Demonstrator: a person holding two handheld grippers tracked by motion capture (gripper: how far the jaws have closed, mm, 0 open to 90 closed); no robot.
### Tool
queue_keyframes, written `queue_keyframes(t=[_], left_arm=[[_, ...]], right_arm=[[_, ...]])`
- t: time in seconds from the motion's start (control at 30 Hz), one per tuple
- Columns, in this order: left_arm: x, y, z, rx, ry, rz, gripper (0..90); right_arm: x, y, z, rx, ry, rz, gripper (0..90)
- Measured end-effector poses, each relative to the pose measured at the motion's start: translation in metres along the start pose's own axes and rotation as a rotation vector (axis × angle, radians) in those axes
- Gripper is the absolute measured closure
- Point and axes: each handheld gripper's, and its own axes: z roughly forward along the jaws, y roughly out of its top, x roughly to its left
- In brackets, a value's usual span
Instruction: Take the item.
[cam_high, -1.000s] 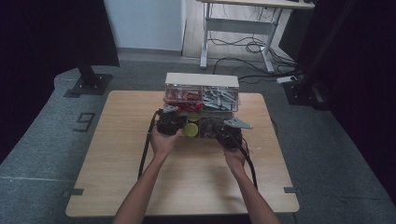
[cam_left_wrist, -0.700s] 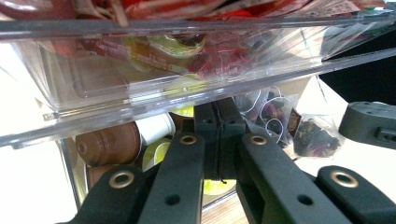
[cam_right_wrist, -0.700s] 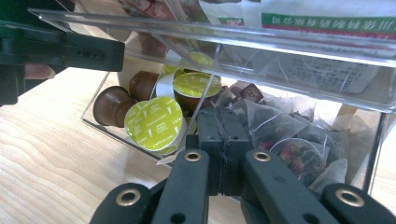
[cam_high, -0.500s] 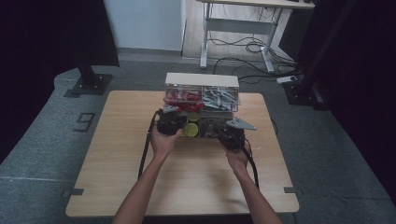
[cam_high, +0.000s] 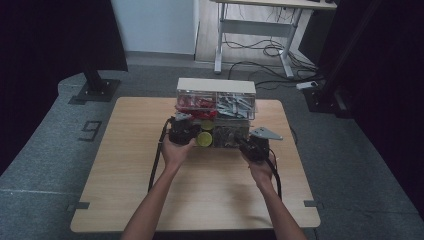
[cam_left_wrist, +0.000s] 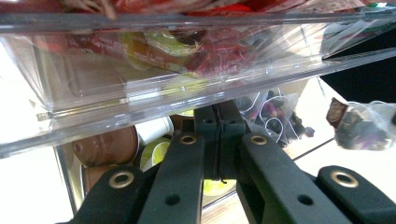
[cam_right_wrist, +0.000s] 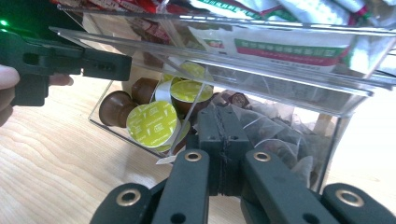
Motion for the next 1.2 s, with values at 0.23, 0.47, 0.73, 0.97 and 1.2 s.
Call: queue_keyframes(t=[0.23, 0.47, 0.73, 0.97, 1.2], left_arm=[[-0.001, 0.000, 0.001, 0.002, 0.003, 0.001, 89.6], [-0.001, 0.000, 0.001, 0.003, 0.005, 0.002, 89.6], [-0.001, 0.000, 0.000, 0.002, 0.005, 0.004, 89.6], [-0.002, 0.000, 0.000, 0.001, 0.005, 0.003, 89.6], [-0.003, 0.000, 0.000, -0.001, 0.002, -0.001, 89.6]], right_arm=[[-0.010, 0.001, -0.012, -0.009, 0.000, 0.012, 88.9], [-0.017, 0.002, -0.018, -0.012, -0.010, 0.020, 88.9], [-0.021, 0.002, -0.024, -0.021, -0.020, 0.021, 89.0], [-0.027, 0.002, -0.030, -0.027, -0.032, 0.024, 89.0], [-0.034, 0.002, -0.035, -0.030, -0.045, 0.028, 88.9]])
